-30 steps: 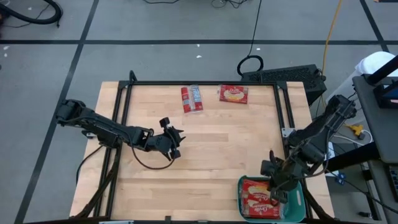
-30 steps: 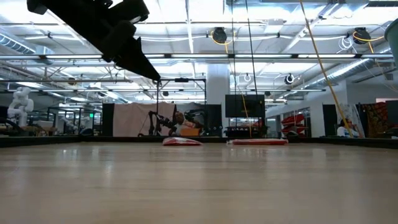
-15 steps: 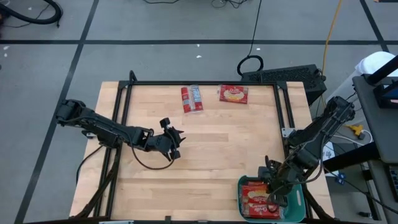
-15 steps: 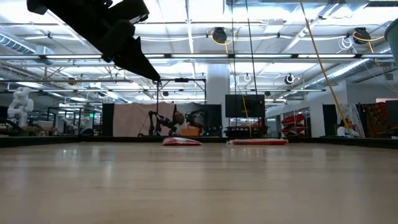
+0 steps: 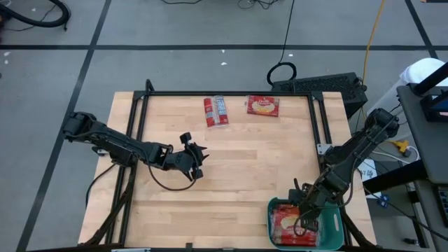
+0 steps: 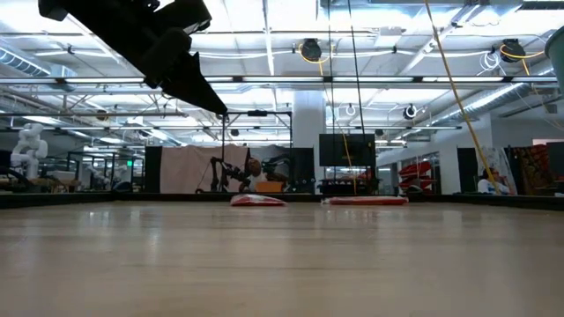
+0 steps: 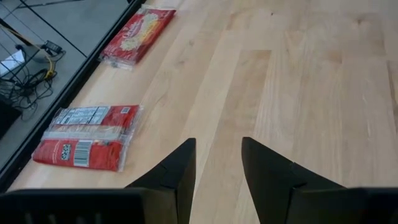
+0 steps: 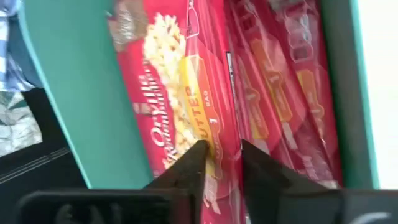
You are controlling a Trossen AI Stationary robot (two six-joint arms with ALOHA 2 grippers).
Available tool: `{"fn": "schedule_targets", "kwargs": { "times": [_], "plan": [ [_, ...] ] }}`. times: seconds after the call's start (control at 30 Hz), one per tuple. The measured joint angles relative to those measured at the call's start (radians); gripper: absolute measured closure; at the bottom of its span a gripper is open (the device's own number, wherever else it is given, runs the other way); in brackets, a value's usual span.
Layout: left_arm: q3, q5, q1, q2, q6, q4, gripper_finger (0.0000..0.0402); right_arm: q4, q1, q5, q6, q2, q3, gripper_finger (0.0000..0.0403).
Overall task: Sort popcorn bags into baskets
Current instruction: Put the bottom popcorn bag into the green bin
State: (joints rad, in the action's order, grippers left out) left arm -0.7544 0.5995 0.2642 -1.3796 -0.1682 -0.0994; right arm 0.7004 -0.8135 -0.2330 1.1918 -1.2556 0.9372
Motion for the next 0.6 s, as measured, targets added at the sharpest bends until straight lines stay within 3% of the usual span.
{"fn": "schedule_targets", "kwargs": {
  "times": [0.17,0.3,0.6],
  "plan": [
    [0.000,0.000,0.000,0.000,0.007,0.000,0.0268,0.000,0.012,-0.006,0.036,0.000,-0.004,0.0267],
    [0.000,0.000,0.000,0.000,0.008,0.011,0.0268,0.000,0.028,-0.007,0.082,0.000,-0.004,0.0243],
    [0.000,-0.031,0.000,0.000,0.028,0.057,0.0268,-0.102,0.033,-0.058,0.176,0.000,-0.004,0.0274]
  ]
}}
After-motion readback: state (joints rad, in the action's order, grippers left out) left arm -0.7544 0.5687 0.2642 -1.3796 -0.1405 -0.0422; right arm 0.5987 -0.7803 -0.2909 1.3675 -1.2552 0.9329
